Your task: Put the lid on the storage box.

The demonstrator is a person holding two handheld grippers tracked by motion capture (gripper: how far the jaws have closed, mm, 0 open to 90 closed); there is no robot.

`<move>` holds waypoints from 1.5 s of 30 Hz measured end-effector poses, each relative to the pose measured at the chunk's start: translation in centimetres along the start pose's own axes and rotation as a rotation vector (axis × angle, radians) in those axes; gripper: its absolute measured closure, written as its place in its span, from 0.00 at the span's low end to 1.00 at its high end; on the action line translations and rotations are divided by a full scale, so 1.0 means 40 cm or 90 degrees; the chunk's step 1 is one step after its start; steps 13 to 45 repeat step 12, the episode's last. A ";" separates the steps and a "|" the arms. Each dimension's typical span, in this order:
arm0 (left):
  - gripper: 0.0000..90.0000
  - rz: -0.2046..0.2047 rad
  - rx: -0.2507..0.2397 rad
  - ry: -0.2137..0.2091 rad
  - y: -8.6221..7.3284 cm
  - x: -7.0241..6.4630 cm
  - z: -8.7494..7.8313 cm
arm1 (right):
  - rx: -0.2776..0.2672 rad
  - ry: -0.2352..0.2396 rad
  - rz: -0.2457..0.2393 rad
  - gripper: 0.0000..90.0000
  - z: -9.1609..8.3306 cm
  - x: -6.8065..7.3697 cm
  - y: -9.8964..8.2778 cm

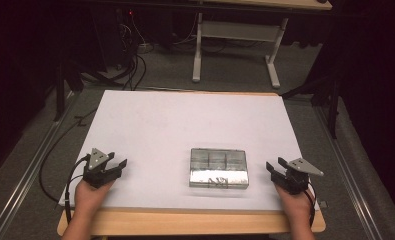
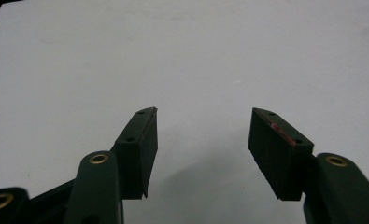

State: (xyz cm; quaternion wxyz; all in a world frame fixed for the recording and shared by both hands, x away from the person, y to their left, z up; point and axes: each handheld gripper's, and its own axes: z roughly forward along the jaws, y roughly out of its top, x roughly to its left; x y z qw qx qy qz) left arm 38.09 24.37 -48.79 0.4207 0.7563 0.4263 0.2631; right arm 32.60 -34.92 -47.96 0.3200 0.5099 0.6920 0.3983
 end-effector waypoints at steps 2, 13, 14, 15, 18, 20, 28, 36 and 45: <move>0.46 -0.003 0.000 -0.001 0.000 0.002 0.000 | 0.001 -0.009 -0.015 0.53 0.000 0.007 0.000; 0.43 0.012 0.002 -0.009 0.000 -0.002 0.000 | 0.014 -0.012 -0.014 0.52 0.005 0.007 0.002; 0.43 0.012 0.002 -0.009 0.000 -0.002 0.000 | 0.014 -0.012 -0.014 0.52 0.005 0.007 0.002; 0.43 0.012 0.002 -0.009 0.000 -0.002 0.000 | 0.014 -0.012 -0.014 0.52 0.005 0.007 0.002; 0.43 0.012 0.002 -0.009 0.000 -0.002 0.000 | 0.014 -0.012 -0.014 0.52 0.005 0.007 0.002; 0.43 0.012 0.002 -0.009 0.000 -0.002 0.000 | 0.014 -0.012 -0.014 0.52 0.005 0.007 0.002; 0.43 0.012 0.002 -0.009 0.000 -0.002 0.000 | 0.014 -0.012 -0.014 0.52 0.005 0.007 0.002; 0.43 0.012 0.002 -0.009 0.000 -0.002 0.000 | 0.014 -0.012 -0.014 0.52 0.005 0.007 0.002; 0.43 0.012 0.002 -0.009 0.000 -0.002 0.000 | 0.014 -0.012 -0.014 0.52 0.005 0.007 0.002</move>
